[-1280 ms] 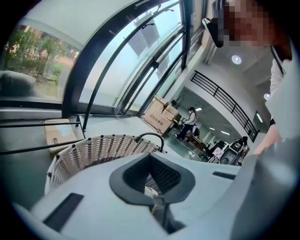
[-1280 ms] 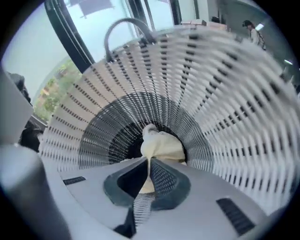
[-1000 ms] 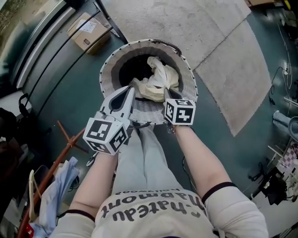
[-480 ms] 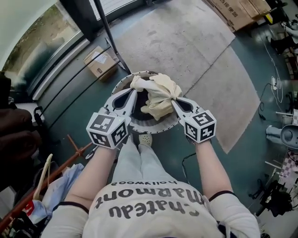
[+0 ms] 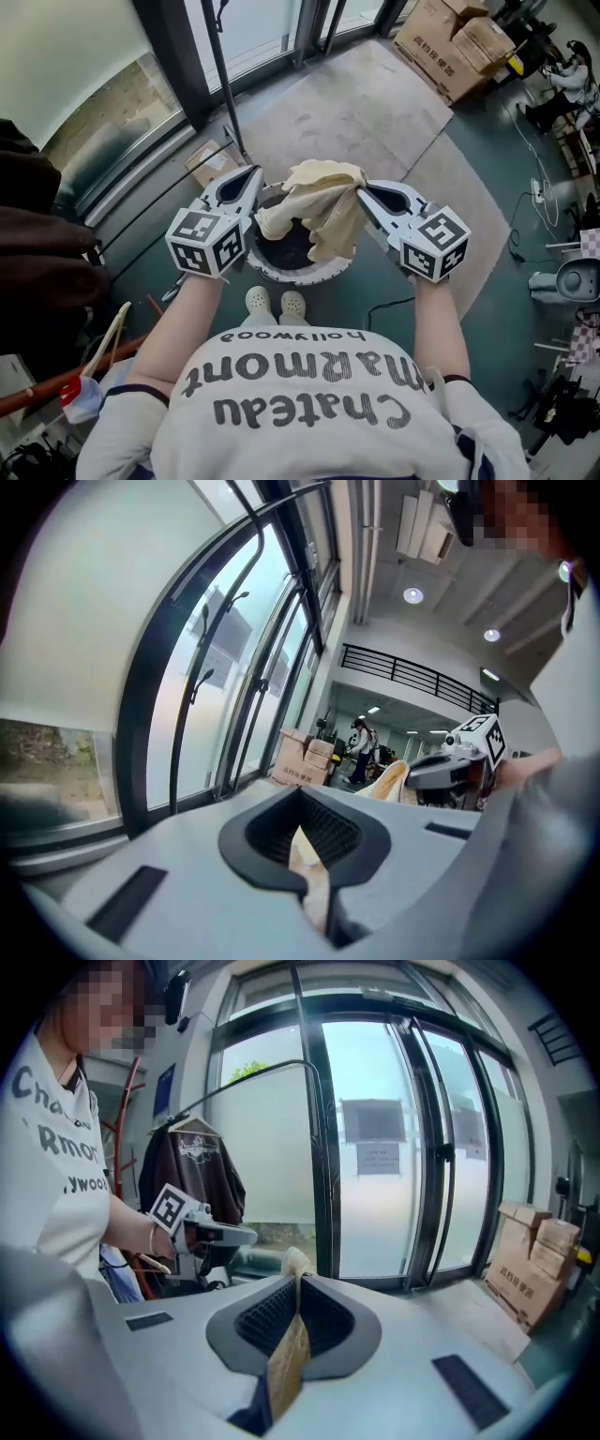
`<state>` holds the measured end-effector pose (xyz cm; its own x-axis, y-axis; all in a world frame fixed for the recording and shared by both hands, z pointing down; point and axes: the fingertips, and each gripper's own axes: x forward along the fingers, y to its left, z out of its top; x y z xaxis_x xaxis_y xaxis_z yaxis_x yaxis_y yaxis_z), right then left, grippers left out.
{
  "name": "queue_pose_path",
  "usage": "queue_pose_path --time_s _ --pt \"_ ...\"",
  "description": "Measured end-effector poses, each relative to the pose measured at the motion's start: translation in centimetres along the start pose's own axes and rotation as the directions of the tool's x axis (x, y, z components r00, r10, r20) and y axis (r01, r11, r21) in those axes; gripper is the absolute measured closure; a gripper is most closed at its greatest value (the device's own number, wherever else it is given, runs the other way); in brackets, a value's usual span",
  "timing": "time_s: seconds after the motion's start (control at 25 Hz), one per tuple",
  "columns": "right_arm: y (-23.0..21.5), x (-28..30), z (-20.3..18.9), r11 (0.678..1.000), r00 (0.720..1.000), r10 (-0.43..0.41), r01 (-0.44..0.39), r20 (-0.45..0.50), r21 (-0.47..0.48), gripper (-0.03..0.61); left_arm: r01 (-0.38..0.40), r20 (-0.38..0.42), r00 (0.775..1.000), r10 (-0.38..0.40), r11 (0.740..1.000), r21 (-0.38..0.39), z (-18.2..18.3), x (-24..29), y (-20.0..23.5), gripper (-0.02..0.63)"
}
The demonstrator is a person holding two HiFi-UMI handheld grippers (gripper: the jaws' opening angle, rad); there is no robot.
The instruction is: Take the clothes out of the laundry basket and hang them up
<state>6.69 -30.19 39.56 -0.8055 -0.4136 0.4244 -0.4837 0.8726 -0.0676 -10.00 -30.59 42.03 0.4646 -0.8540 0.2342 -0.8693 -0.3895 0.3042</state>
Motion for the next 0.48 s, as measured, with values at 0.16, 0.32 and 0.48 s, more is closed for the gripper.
queue_pose_path --time_s 0.16,0.32,0.48 --pt "0.5 -2.9 5.7 0.999 0.995 -0.015 0.019 0.101 -0.041 0.54 -0.005 0.043 0.999 0.003 0.999 0.042 2.3 -1.1 -0.6 0.604" --pt "1.3 -5.5 10.4 0.997 0.982 0.004 0.011 0.189 -0.077 0.54 0.016 0.065 0.998 -0.022 0.996 0.092 3.9 -1.9 -1.4 0.604" --pt "0.9 -8.2 13.2 0.994 0.969 -0.035 0.058 0.243 -0.089 0.54 -0.001 0.093 0.996 -0.012 0.989 0.147 4.8 -2.5 -2.2 0.604"
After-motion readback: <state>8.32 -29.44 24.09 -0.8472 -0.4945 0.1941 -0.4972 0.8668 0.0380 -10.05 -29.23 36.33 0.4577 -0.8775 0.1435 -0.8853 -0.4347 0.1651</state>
